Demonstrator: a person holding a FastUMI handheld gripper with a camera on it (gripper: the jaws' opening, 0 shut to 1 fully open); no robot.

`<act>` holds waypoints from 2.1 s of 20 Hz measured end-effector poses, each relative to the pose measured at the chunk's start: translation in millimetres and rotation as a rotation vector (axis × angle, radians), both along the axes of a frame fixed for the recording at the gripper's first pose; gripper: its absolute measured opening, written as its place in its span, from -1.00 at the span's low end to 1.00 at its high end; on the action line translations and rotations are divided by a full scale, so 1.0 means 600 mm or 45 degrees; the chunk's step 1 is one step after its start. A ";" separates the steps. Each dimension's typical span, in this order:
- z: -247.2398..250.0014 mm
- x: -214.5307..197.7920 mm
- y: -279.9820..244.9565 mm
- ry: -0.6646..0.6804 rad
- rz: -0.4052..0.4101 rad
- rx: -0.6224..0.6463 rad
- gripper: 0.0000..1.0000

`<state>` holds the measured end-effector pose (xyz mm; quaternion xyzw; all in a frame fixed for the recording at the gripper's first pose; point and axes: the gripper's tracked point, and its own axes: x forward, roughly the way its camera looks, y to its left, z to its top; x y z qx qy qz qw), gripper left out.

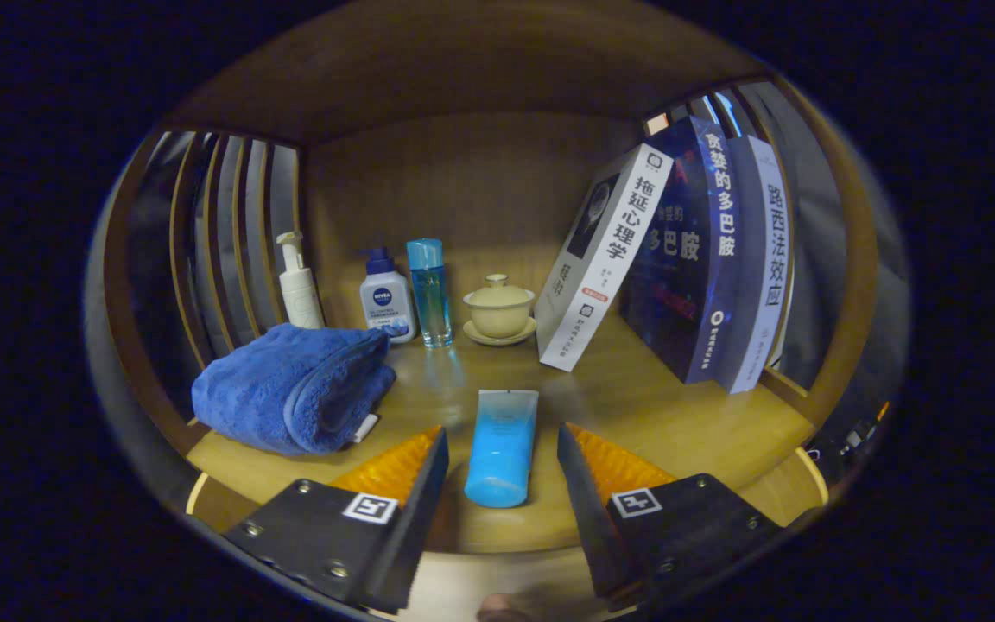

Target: Pull open the drawer, take out the items inside it, and place them on the countertop above the cabinet.

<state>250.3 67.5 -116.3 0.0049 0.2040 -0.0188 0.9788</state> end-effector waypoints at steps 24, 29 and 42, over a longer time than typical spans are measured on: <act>0.132 -0.399 -0.019 -0.315 0.134 -0.125 0.99; 0.065 -0.442 -0.033 -0.326 0.137 -0.114 0.98; -0.094 -0.477 -0.064 -0.237 0.034 0.044 0.98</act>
